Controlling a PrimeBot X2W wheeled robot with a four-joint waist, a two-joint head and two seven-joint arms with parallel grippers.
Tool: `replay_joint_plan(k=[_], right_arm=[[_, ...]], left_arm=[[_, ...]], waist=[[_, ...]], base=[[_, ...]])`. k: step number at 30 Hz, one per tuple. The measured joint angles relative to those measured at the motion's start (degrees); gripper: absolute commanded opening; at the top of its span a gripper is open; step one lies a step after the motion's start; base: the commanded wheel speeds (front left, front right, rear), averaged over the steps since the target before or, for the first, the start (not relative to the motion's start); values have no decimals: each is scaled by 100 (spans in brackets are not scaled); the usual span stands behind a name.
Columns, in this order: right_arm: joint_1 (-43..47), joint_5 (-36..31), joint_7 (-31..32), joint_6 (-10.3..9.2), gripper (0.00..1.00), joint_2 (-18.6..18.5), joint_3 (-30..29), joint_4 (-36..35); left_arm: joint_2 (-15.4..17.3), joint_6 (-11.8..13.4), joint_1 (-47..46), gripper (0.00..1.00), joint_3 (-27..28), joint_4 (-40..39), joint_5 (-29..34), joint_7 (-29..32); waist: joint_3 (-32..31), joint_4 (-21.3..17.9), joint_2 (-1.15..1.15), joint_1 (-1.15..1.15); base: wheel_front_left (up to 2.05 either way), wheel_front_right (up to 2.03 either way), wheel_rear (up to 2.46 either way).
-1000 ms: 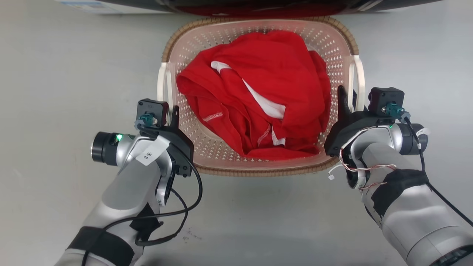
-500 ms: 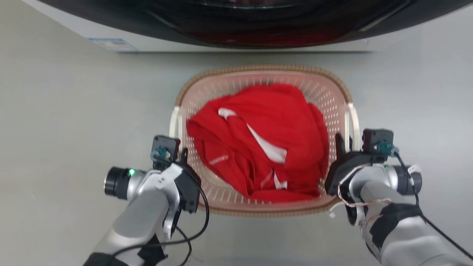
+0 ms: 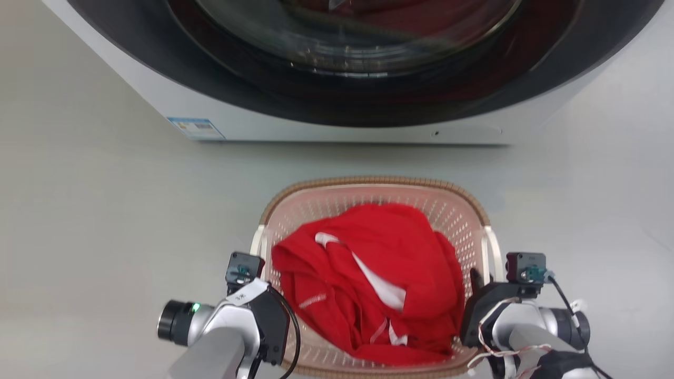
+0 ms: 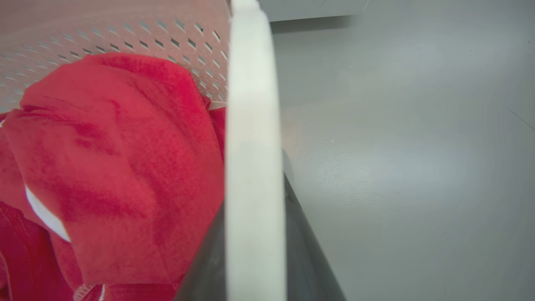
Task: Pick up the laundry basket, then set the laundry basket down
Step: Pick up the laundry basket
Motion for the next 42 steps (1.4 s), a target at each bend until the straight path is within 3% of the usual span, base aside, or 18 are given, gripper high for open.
replay_joint_plan(k=[29, 42], right_arm=[[1733, 1191, 664, -24, 0, 1, 1024, -324], [1730, 1495, 665, -24, 0, 9, 1236, -277]], left_arm=[[32, -105, 1656, 0, -586, 271, -545, 610], [32, -152, 1650, 0, -644, 347, -557, 615]], waist=[[-2423, -51, 0, 0], [-2745, -47, 0, 1]], base=[[0, 0, 0], [0, 0, 0]])
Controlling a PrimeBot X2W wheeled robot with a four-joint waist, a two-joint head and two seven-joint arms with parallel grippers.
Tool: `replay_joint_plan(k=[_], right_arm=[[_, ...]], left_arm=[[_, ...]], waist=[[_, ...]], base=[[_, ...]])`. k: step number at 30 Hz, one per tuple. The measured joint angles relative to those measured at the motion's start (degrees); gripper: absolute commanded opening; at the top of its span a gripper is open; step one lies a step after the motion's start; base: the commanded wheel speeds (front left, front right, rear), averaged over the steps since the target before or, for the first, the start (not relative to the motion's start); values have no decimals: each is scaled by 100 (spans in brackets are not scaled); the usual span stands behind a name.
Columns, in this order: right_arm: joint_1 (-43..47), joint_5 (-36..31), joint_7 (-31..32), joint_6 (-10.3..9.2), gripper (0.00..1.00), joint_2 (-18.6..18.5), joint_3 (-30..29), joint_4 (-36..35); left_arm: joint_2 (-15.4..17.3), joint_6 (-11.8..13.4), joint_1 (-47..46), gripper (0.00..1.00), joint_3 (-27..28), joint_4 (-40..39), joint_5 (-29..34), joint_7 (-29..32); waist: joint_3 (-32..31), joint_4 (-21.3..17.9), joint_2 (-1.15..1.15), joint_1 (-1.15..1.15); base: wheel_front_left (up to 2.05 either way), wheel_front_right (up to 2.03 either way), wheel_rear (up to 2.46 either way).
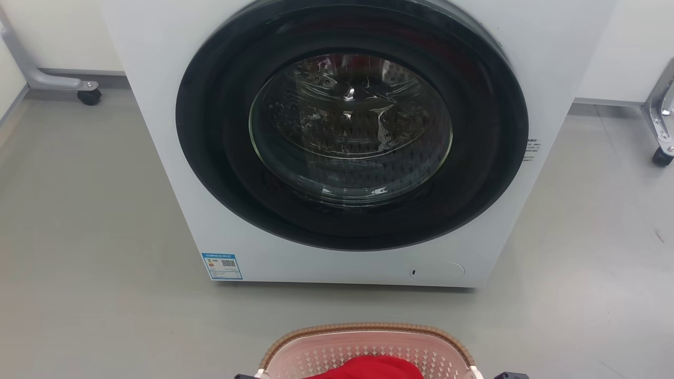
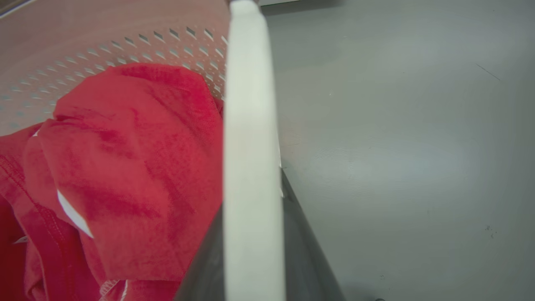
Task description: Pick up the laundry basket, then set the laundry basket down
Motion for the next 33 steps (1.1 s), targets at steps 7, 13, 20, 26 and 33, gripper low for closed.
replay_joint_plan(k=[7, 13, 20, 26, 33], right_arm=[[-6, 156, -2, -1, 0, 3, 129, 0], [-8, 257, -9, -26, 0, 5, 209, -24], [-7, 409, -60, -32, 0, 4, 344, -55], [-7, 504, -115, -33, 0, 0, 427, -82], [-8, 612, -162, -33, 0, -1, 532, -87]], left_arm=[[-3, -49, -20, 0, -46, 96, -15, 0], [-4, -51, -24, 0, -60, 130, -16, 0], [-3, -53, -42, 0, -74, 168, -26, -7], [-1, -56, -111, 0, -81, 186, -33, -9], [0, -57, -115, 0, -92, 205, -51, -20]], waist=[[-20, 10, 0, 0], [-32, 13, 0, 1], [-35, 17, 0, 1], [-32, 18, 0, 0], [-10, 8, 0, 1]], base=[[0, 0, 0], [0, 0, 0], [0, 0, 0], [0, 0, 0], [0, 0, 0]])
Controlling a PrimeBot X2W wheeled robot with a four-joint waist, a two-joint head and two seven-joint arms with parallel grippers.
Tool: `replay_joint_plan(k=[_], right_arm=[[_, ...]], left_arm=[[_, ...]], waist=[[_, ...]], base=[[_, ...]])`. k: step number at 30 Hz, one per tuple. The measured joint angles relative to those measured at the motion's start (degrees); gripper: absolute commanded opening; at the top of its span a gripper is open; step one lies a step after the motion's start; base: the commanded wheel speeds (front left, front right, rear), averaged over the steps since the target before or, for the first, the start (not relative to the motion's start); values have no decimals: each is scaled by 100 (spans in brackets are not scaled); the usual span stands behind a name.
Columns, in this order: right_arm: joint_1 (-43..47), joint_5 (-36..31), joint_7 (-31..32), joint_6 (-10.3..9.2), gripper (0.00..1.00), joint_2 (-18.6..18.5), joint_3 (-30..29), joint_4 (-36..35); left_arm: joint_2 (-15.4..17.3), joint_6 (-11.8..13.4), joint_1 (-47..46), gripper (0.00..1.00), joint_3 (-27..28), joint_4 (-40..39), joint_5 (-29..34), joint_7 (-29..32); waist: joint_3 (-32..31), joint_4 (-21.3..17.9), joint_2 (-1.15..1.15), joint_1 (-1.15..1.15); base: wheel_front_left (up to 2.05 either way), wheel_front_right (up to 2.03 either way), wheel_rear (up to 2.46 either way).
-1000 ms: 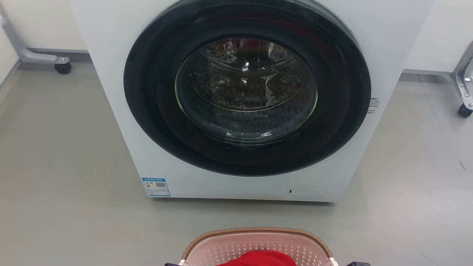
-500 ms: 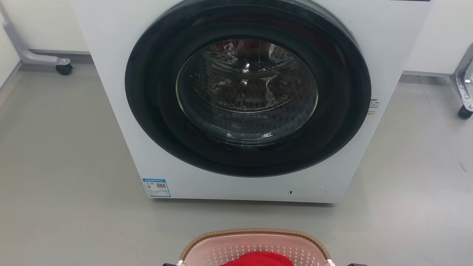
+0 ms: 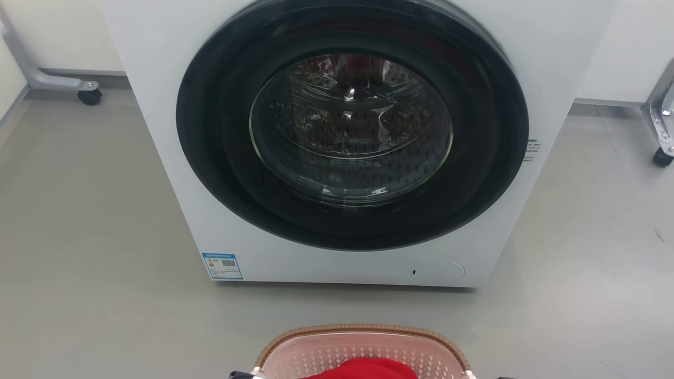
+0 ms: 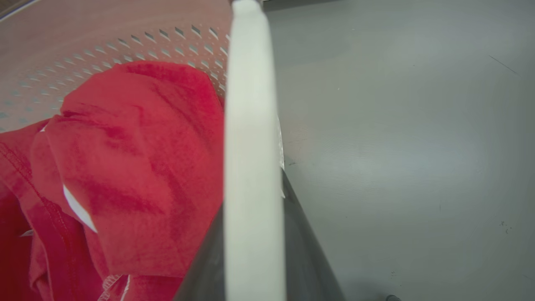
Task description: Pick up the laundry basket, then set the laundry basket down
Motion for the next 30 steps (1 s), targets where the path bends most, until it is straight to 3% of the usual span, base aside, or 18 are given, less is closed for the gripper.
replay_joint_plan(k=[19, 30], right_arm=[[-64, 243, -152, -16, 0, -3, 266, 12], [-1029, 231, -210, -16, 0, -3, 293, 204]], left_arm=[[1, -34, -35, 0, -34, 48, -67, -90], [3, 9, -787, 0, 43, 46, -73, -264]], waist=[[193, -38, 0, 0], [789, -42, 1, 1]], base=[[0, 0, 0], [0, 0, 0]])
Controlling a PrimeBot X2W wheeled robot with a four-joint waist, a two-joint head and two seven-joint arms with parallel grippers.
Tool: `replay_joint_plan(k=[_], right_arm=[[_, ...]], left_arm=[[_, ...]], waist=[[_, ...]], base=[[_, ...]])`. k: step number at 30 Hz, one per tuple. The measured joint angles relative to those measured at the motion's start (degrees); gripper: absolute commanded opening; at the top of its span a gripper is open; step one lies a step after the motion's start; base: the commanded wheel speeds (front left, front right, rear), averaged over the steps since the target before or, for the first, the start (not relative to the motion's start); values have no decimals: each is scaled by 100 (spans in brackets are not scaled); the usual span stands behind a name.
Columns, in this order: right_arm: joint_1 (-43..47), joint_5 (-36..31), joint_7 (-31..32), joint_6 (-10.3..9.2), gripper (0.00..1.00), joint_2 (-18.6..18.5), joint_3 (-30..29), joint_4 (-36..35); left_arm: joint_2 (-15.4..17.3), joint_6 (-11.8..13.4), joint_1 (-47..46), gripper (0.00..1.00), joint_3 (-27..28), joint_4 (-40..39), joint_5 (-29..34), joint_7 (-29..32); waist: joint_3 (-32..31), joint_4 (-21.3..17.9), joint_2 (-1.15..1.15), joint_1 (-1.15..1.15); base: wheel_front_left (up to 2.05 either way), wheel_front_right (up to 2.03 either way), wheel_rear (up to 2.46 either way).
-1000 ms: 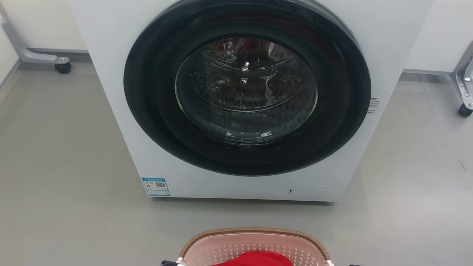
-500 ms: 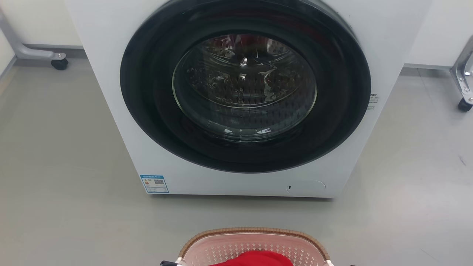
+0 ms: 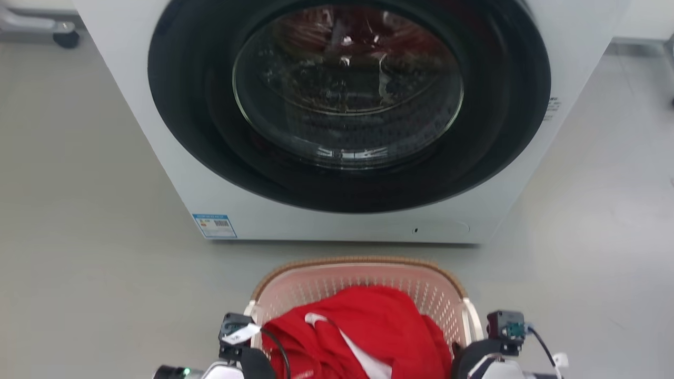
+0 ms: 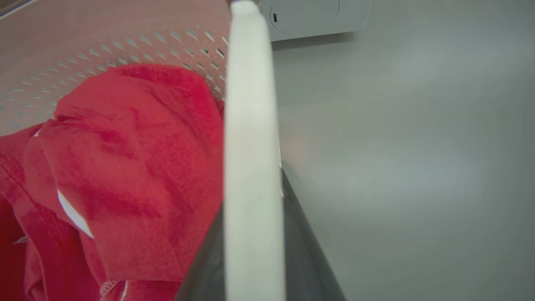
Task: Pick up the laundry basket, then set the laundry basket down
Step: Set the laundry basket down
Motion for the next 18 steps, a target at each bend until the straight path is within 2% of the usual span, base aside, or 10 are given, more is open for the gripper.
replay_joint_plan(k=[18], right_arm=[[-1151, -143, -108, 9, 0, -15, 79, 229]], left_arm=[[7, 68, -975, 0, 142, -58, -1, -172]], waist=[[1456, -8, 0, 0]], base=[[0, 0, 0]])
